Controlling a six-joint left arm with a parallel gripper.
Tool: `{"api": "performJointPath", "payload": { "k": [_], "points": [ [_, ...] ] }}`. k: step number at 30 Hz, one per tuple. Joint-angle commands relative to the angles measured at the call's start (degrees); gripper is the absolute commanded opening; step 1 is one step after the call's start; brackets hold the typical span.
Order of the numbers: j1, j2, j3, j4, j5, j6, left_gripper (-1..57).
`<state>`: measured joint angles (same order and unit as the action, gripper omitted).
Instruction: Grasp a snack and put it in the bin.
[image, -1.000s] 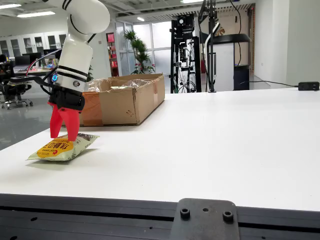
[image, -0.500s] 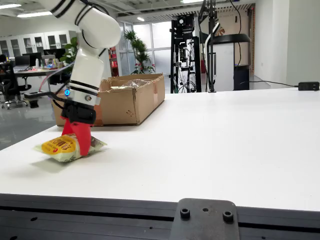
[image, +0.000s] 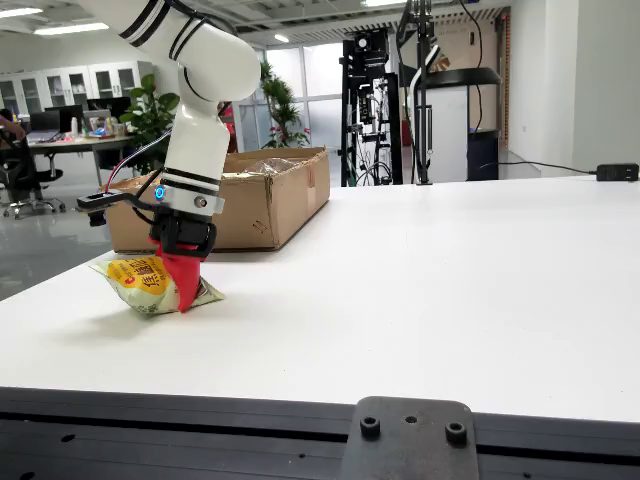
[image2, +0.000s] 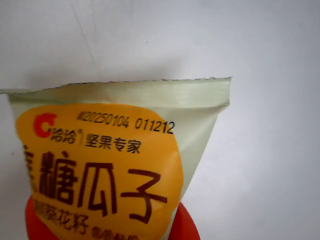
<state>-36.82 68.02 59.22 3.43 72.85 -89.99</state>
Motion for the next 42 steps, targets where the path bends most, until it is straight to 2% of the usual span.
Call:
{"api": "performJointPath", "payload": {
  "k": [1,10,15,19,27,31,37,42],
  "points": [
    [-0.09,-1.82,0.35,0.20,0.10,-0.01,13.1],
    [-0.45,-7.07,2.90,0.27,0.28,-0.01,3.9],
    [-0.82,-11.26,4.80,1.58,0.44,-0.01,1.6],
    [-1.10,-15.95,6.31,4.94,0.59,-0.01,0.7],
    [-0.80,-25.78,7.73,15.02,0.66,-0.01,-0.1],
    [-0.09,-28.30,7.02,18.92,0.53,-0.01,-0.2],
    [1.64,-24.55,-2.62,22.86,0.41,-0.01,-0.2],
    [3.45,-17.48,-15.89,24.69,0.38,10.44,-0.3]
  ]
}}
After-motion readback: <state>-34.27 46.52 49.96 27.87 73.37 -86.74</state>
